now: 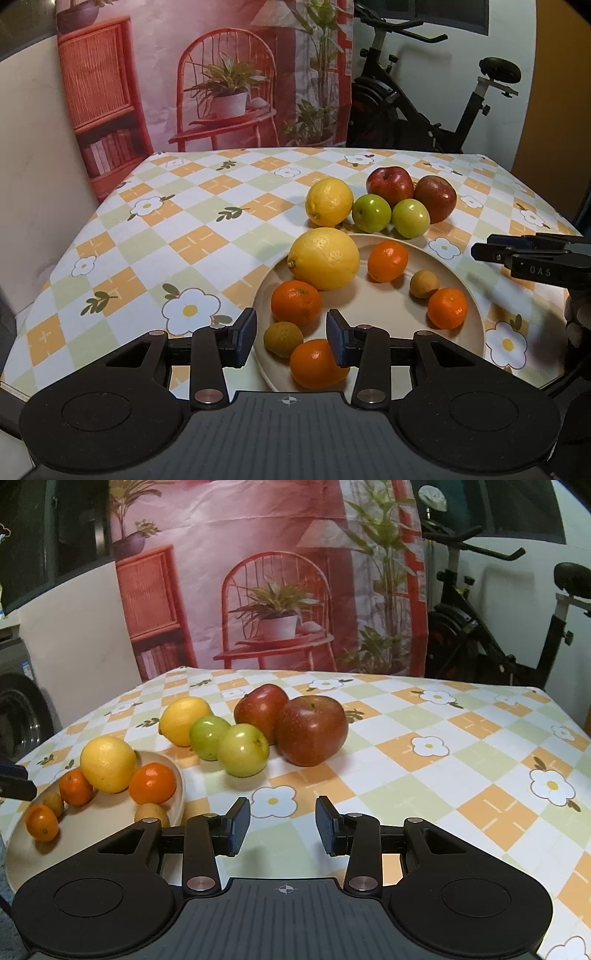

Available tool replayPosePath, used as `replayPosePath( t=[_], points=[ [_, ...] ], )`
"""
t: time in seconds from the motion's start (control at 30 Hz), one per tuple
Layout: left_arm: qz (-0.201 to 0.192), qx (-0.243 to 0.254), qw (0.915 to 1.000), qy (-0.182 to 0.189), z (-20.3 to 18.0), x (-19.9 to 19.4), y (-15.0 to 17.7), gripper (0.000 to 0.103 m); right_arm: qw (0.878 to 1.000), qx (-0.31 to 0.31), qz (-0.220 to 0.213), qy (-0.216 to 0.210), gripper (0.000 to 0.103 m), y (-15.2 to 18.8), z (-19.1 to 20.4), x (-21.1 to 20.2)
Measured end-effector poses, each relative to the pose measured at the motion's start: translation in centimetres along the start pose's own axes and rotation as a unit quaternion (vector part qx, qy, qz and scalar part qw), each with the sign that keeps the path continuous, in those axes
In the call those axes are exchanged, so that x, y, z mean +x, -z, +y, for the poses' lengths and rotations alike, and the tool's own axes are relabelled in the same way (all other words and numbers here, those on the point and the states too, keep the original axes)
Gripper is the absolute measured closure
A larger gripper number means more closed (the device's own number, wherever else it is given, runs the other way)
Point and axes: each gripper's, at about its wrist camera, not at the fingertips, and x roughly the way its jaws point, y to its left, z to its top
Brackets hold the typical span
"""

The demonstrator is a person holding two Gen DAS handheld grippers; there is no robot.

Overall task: Organize fruits
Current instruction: 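Lower both tangerines into the cream plate and open both grippers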

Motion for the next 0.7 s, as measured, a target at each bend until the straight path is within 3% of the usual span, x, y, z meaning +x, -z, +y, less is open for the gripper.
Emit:
replayPosePath(
  t=[0.7],
  points=[
    [-0.012,-0.02,0.9997,-0.006,0.33,-0.11,0.02,0.059,1.0,0.022,0.001,-0.004,0.067,0.33,-0.57,-0.02]
  ],
)
